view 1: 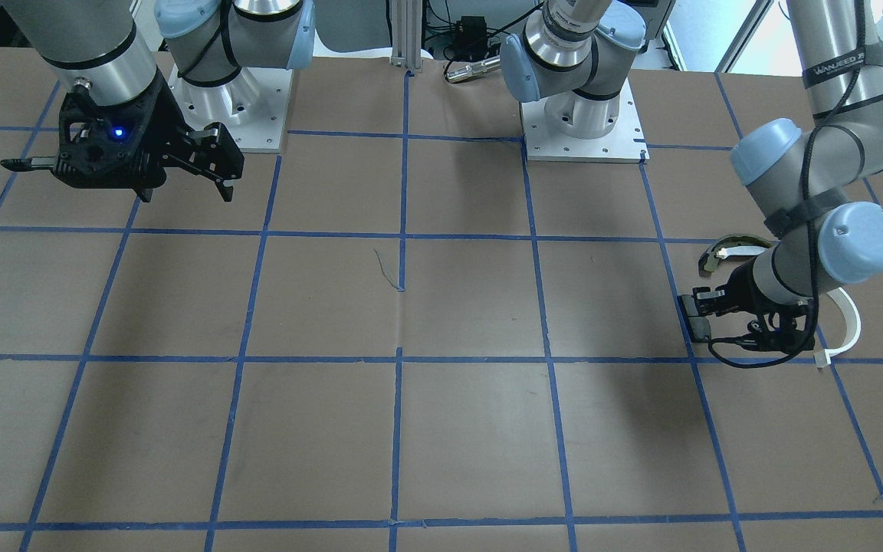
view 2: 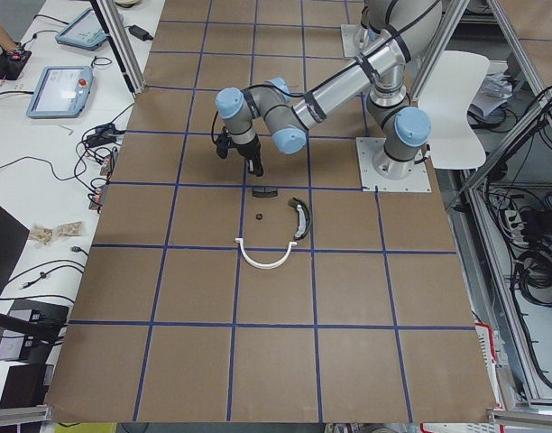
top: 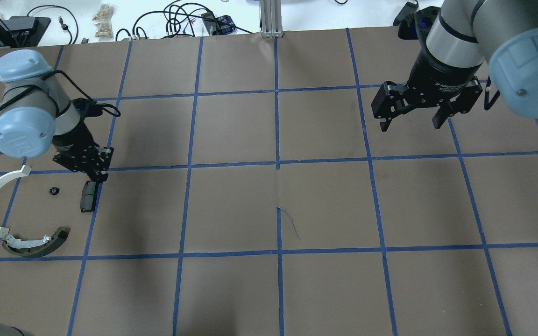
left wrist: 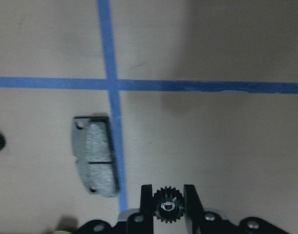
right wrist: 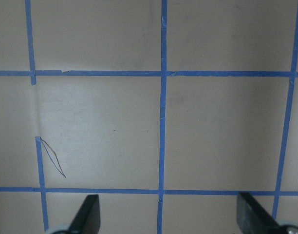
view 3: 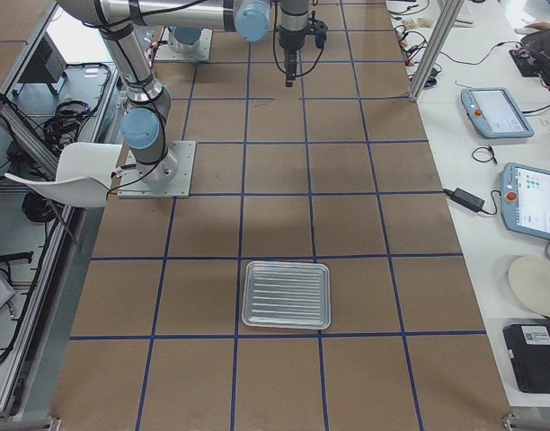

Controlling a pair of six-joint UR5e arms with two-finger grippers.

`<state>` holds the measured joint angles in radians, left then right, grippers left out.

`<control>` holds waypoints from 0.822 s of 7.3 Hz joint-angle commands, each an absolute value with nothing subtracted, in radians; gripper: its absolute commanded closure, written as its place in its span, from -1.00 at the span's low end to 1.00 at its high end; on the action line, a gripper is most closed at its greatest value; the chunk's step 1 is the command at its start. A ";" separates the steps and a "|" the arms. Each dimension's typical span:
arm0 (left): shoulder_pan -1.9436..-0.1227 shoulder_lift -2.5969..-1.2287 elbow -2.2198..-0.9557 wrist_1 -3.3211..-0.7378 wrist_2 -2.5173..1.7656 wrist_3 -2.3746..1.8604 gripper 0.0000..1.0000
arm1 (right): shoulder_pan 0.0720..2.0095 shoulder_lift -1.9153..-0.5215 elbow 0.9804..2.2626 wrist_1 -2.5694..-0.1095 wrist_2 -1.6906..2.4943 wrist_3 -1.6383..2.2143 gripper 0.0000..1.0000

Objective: Place bearing gear from tray to pile

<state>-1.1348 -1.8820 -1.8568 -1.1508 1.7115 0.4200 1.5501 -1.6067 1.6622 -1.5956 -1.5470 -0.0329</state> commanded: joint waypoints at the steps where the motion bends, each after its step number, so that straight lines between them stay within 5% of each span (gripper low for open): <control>1: -1.086 -1.910 -1.859 -1.086 1.732 0.502 1.00 | 1.546 -1.614 1.663 -1.594 -1.548 -0.031 -1.00; 4: -1.034 -1.954 -1.864 -1.010 1.727 0.526 1.00 | 1.552 -1.615 1.672 -1.592 -1.548 -0.020 -1.00; 5: -1.032 -1.954 -1.888 -1.006 1.726 0.526 0.83 | 1.552 -1.617 1.672 -1.592 -1.546 -0.020 -1.00; 6: -1.032 -1.957 -1.896 -0.977 1.726 0.538 -0.83 | 1.551 -1.617 1.672 -1.592 -1.548 -0.020 -1.00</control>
<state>-1.0348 -1.9528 -1.8813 -1.0040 1.7266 0.5284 1.5517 -1.6163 1.6715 -1.5923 -1.5472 -0.0205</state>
